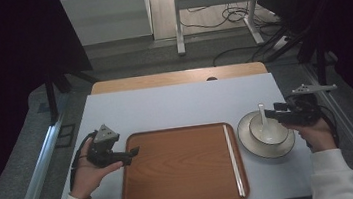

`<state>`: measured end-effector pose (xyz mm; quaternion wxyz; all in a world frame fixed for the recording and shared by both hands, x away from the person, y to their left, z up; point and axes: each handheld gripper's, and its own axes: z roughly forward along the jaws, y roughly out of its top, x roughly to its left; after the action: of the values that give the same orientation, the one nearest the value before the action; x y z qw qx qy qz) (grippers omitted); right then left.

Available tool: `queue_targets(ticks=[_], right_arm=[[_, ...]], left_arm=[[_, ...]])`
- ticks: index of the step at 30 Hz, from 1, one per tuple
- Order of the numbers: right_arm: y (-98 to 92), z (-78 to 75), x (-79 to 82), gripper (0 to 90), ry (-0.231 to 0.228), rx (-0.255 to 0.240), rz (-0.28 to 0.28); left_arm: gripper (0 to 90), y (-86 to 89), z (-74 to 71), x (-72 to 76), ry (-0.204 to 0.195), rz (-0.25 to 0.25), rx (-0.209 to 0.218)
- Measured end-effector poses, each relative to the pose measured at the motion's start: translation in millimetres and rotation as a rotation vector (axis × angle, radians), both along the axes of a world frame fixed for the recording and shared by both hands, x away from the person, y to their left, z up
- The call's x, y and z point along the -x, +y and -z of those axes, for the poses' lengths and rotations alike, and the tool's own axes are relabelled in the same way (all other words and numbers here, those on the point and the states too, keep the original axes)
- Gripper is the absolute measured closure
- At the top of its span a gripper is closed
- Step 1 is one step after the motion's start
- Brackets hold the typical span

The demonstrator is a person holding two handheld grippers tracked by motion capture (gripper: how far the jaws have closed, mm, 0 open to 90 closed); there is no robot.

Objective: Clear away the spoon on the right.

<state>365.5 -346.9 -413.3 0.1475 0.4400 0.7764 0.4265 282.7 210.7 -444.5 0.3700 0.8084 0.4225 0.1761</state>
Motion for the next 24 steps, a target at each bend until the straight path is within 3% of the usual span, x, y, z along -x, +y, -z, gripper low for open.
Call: queue_targets(ticks=[6,13,16,24], right_arm=[[-2.6,11.8,-30.9,45.4,0.060,-0.023,0.007],[-1.6,31.3,-52.2,46.1,0.148,-0.027,0.007],[-2.4,37.7,-57.8,54.3,0.178,-0.054,-0.007],[-1.6,44.1,-63.1,71.5,0.218,-0.072,-0.032]], left_arm=[[15.5,-2.8,1.9,-0.5,0.006,0.011,-0.010],[15.5,2.2,2.1,3.1,0.003,-0.006,-0.002],[15.6,3.0,1.7,4.6,0.002,-0.011,-0.003],[15.5,2.4,2.8,6.1,0.004,-0.010,-0.009]])
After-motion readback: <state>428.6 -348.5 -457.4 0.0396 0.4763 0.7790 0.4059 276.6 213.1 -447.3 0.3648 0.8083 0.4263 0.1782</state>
